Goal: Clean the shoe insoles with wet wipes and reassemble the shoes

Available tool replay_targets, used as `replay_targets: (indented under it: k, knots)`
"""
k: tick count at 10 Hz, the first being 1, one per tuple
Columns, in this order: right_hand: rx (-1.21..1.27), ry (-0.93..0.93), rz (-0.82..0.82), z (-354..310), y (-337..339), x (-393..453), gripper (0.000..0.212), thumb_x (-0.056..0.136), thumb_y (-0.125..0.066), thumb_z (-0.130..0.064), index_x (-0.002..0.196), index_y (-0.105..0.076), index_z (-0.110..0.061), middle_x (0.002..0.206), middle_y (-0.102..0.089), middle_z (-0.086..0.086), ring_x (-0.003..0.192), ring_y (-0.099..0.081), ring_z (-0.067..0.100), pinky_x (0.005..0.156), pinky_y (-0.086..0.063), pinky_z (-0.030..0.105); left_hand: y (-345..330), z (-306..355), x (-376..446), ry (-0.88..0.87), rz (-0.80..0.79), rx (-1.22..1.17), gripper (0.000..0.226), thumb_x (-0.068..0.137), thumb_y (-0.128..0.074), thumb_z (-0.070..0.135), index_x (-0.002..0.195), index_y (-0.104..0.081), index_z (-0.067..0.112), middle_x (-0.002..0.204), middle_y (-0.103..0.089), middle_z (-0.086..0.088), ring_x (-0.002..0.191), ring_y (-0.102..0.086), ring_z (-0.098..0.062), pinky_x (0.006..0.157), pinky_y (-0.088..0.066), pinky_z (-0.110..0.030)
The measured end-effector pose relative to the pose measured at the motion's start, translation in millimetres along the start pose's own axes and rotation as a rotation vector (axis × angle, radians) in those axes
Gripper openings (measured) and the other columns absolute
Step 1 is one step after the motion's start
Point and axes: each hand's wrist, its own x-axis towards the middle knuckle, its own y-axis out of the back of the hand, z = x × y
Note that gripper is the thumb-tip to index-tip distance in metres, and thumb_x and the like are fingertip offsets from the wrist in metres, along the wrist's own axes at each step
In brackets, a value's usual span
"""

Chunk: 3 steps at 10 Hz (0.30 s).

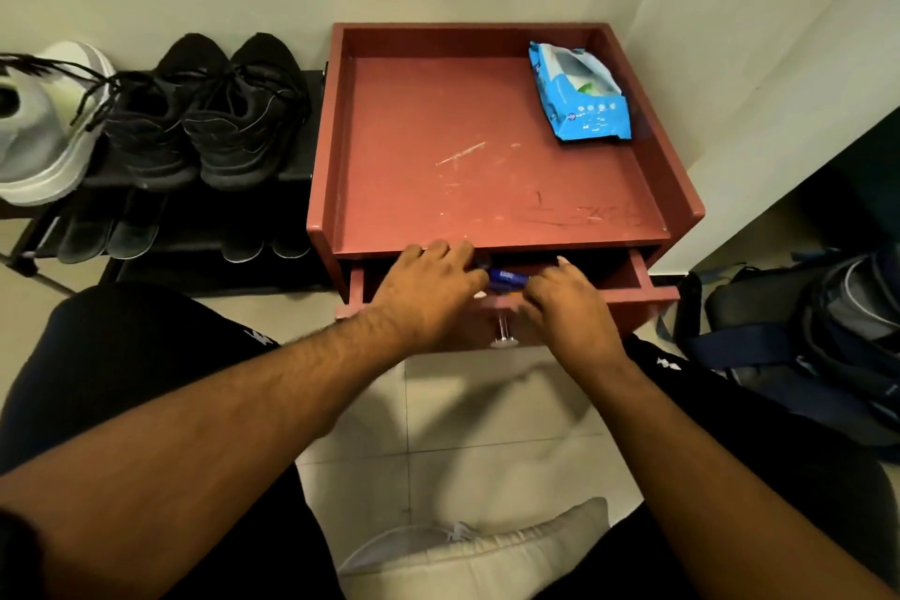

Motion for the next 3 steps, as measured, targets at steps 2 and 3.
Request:
replay_targets:
  k: [2,3]
  knots:
    - [-0.026,0.003,-0.004,-32.4,4.8,35.4,0.012,0.09,-0.063,-0.018,0.091,-0.064,-0.007,0.097,-0.062,0.012,0.102,-0.051,0.03,0.09,-0.039,0.036,-11.5,-19.6,1.2,0.188,0.069,-0.039,0.057,0.091,-0.061,0.023,0.143,-0.037,0.025,0.148,-0.033,-0.008,0.13,-0.04,-0.03,0.104,-0.039,-0.045]
    - [-0.04,-0.013,-0.069,-52.9,24.2,39.0,0.012,0.09,-0.062,-0.018,0.092,-0.064,-0.006,0.1,-0.062,0.011,0.103,-0.053,0.028,0.078,-0.039,0.031,-7.6,-31.1,-9.8,0.233,0.022,-0.076,0.062,0.09,-0.063,0.033,0.145,-0.037,0.023,0.145,-0.037,-0.009,0.133,-0.039,-0.031,0.112,-0.032,-0.048]
